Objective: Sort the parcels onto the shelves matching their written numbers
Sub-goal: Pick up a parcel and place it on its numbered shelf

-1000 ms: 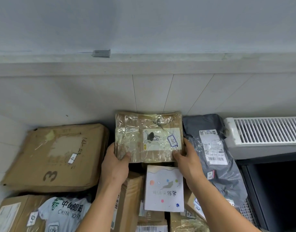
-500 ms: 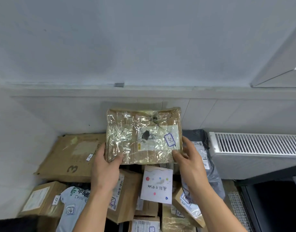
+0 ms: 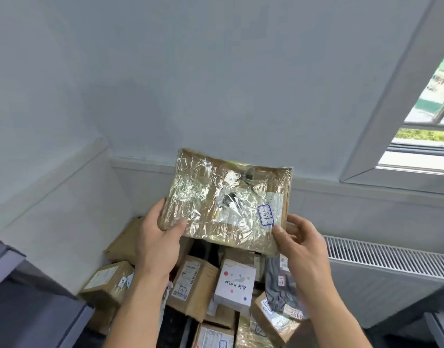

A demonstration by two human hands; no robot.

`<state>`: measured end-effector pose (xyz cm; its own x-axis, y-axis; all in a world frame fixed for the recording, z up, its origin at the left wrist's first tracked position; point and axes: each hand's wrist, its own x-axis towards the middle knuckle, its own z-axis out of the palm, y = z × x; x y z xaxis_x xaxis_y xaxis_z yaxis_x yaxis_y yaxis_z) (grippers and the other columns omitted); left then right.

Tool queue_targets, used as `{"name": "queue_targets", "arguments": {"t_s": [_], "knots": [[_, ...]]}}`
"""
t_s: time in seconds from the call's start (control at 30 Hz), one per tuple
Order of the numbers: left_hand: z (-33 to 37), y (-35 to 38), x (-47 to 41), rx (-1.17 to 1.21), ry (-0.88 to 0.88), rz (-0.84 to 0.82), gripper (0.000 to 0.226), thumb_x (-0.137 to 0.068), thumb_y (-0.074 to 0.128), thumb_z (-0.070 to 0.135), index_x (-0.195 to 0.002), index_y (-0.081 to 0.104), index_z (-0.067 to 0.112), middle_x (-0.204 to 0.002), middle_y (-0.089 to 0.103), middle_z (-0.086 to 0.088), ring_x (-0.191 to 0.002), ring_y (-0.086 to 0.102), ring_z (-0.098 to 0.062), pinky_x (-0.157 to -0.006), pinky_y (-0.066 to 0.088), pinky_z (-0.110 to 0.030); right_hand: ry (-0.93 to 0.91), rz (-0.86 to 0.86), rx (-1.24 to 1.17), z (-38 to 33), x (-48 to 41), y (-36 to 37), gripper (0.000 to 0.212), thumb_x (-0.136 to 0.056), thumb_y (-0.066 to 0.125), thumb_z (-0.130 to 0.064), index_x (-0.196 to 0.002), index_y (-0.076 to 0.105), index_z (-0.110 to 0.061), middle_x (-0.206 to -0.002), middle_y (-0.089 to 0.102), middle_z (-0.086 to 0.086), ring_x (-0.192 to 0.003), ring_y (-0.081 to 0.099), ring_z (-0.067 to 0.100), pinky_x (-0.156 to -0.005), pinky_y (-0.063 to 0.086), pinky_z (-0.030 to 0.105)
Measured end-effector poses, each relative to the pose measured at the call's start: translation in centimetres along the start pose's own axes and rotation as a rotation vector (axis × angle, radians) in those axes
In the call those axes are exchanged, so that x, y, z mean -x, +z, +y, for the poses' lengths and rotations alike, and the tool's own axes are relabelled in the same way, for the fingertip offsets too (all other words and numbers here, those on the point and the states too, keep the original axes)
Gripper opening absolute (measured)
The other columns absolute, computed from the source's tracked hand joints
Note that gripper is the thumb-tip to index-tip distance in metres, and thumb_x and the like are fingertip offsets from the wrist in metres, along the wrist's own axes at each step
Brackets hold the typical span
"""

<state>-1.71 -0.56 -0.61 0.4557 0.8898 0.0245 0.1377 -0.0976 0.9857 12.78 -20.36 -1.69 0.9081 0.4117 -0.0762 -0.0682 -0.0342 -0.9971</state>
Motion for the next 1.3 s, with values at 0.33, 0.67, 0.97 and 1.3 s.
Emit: {"name": "queue_targets", "arguments": {"t_s": [0.33,0.67,0.97,1.3], "knots": [[6.7,-3.3,4.8,0.334,0.226,0.150,0.081,-0.085,0.077,0.011,-0.152,0.033,0.026,-0.157,0.035,0.010,-0.137,0.034,-0.001,-0.113,0.030,-0.031,-0.003,-0.171,-0.366,-3.2,8.3,1.3,0.040,-0.076,0.073,-0.004,-0.113,0.058,-0.001,-0.095,0.074,0.017,-0.086,0.071,0.036,-0.084,0.056,0.062],[6.7,-3.6,12.7,0.331,0.132,-0.123,0.042,-0.077,0.082,0.038,-0.113,0.062,0.032,-0.106,0.074,0.015,-0.100,0.070,-0.005,-0.097,0.053,-0.041,-0.025,-0.206,-0.713,-4.5,15.5,8.4,0.040,-0.083,0.061,0.008,-0.119,0.056,-0.006,-0.105,0.073,0.018,-0.094,0.073,0.032,-0.075,0.062,0.040],[5.4,-6.0,15.4,0.540,0.014,-0.108,0.016,-0.096,0.062,0.020,-0.111,0.068,0.023,-0.107,0.075,-0.006,-0.102,0.072,-0.026,-0.097,0.052,-0.055,-0.014,-0.235,-0.436,-3.7,20.1,9.4,0.028,-0.094,0.063,-0.009,-0.122,0.061,-0.014,-0.108,0.076,0.006,-0.099,0.073,0.020,-0.084,0.061,0.041],[4.5,-8.8,16.2,0.426,0.070,-0.112,0.026,-0.094,0.063,0.030,-0.120,0.064,0.032,-0.116,0.072,0.010,-0.113,0.066,-0.012,-0.104,0.048,-0.045,-0.150,0.034,-0.095,-5.3,19.5,2.6,0.080,-0.074,0.069,-0.050,-0.146,0.039,-0.032,-0.134,0.052,-0.009,-0.110,0.058,0.003,-0.097,0.054,0.041]]}}
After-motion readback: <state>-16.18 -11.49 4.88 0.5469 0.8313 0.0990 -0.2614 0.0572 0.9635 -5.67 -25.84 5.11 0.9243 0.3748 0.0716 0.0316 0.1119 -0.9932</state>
